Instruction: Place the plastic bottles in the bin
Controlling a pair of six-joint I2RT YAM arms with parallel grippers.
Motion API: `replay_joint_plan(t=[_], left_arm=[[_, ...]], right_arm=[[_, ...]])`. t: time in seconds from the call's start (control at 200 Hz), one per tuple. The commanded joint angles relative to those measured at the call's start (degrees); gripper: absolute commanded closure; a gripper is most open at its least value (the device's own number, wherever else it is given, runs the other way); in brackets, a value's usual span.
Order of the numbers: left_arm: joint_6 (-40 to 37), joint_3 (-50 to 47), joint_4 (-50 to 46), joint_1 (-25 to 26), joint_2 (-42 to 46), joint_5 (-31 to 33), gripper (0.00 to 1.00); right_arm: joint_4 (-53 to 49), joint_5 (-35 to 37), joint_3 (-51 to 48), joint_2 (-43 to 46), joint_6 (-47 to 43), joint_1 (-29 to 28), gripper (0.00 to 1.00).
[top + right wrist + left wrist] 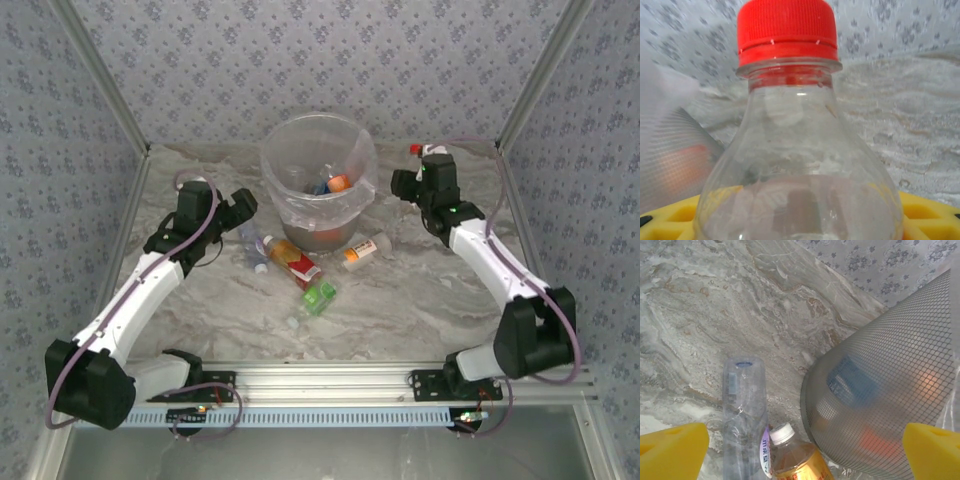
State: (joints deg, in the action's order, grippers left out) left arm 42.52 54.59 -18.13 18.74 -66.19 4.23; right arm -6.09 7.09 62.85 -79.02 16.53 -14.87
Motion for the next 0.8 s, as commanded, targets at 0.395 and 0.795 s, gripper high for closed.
replay_joint_plan(t=[0.395,0.795], left_arm=[[0.31,0.17,0.3,-0.35,-0.97,-0.16,0.0],[2.32,2.24,-4.7,-0.37,-3.05,0.68,0.01]], right_arm=[[-6.3,-14.95,19.77,2.94,-6.75,-5.06,0.39],[-12.63,-21.23,36.24,-13.44,-12.27,-15.06,0.38]])
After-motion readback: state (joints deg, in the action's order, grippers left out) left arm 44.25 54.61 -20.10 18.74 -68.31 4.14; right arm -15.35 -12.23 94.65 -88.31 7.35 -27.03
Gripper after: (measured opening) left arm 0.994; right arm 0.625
